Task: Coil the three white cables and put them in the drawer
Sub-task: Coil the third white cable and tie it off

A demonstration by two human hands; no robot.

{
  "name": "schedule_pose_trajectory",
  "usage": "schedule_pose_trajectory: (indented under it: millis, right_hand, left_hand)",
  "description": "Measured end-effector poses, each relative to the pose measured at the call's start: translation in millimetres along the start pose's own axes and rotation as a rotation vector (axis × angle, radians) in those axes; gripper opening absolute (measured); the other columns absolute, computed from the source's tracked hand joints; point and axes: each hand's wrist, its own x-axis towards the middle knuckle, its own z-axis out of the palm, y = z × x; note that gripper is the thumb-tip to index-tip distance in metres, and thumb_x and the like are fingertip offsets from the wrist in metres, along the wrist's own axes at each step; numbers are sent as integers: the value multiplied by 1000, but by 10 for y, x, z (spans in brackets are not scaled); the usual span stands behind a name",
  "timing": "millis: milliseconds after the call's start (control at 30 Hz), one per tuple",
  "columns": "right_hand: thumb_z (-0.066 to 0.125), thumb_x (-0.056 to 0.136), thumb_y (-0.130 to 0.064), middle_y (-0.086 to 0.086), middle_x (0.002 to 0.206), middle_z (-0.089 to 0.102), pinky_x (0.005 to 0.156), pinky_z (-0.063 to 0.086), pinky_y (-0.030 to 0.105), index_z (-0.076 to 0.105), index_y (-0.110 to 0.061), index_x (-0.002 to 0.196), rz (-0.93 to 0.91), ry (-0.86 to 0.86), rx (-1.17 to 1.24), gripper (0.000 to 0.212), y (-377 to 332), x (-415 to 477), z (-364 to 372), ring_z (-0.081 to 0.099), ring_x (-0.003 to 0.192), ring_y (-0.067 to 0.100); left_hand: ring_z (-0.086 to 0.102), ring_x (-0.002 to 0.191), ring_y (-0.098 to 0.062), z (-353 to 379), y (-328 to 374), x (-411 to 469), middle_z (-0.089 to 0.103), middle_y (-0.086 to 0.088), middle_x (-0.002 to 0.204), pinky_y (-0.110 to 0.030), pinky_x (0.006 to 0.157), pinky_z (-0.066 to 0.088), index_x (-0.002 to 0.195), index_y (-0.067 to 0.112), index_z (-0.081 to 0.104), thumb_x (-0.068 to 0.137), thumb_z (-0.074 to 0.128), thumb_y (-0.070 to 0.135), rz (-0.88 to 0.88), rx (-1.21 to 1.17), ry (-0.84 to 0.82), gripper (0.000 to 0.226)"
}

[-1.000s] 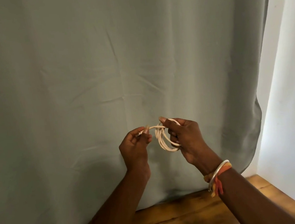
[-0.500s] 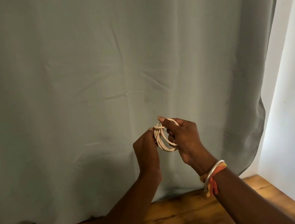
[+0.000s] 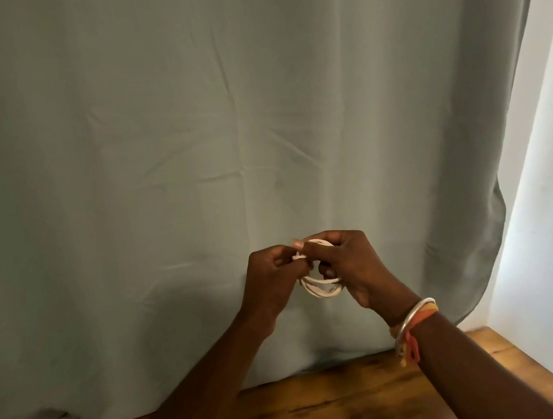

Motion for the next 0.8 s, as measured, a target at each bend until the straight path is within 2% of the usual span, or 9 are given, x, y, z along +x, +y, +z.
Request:
schedule_pose_trajectory:
  millis: [133, 167, 267, 367, 467, 667, 800]
  right_hand:
    - [85, 64, -31, 8, 88, 77, 66, 53, 24, 77, -8, 100, 32, -189, -113, 44, 22, 59, -107, 69, 71, 14]
    - [85, 68, -31, 7, 89, 77, 69, 53, 24, 77, -9, 101, 12, -186, -172, 41, 39, 75, -120, 70, 74, 14]
    - [78, 82, -31, 0, 88, 77, 62, 49, 18, 78, -14, 101, -84, -108, -333, 26, 92, 100, -97, 69, 70, 8]
    - [77, 83, -34, -5, 88, 76, 60, 49, 17, 78, -17, 97, -177, -60, -408, 22, 145, 119, -63, 71, 75, 10]
    - [78, 82, -33, -6, 87, 76, 63, 53, 20, 78, -17, 96, -223, -28, -435, 22, 164, 144, -82, 71, 76, 11]
    - [78, 81, -35, -5, 89, 77, 77, 60, 29, 78, -16, 98, -261, -16, -495, 26, 208, 170, -118, 72, 80, 11]
    - [76, 83, -35, -5, 90, 76, 80, 60, 34, 78, -17, 97, -222, -14, -455, 23, 228, 163, -125, 72, 83, 12]
  left_hand:
    - [71, 78, -29, -124, -40, 45, 75, -8, 76, -46, 78, 60, 79, 14, 76, 76, 70, 10, -42, 30, -55, 8]
    - [71, 80, -30, -133, -49, 51, 75, -9, 76, -46, 79, 60, 80, 11, 76, 77, 69, 8, -68, 29, -68, 9]
    - [72, 79, -29, -138, -82, 68, 75, -11, 76, -45, 80, 59, 83, 6, 76, 80, 64, 7, -106, 25, -93, 12]
    - [73, 82, -30, -128, -115, 86, 75, -15, 82, -44, 80, 61, 90, 4, 74, 85, 59, 5, -162, -13, -120, 16]
    - [73, 83, -28, -130, -116, 107, 75, -15, 86, -38, 80, 61, 94, 2, 73, 86, 55, 3, -216, -54, -164, 19]
    - [71, 90, -32, -140, -110, 122, 73, -21, 96, -35, 80, 60, 97, 0, 72, 89, 53, 3, -213, -64, -193, 21]
    - [70, 93, -32, -117, -128, 97, 72, -21, 98, -40, 87, 58, 101, 2, 72, 89, 51, 4, -283, -165, -241, 24]
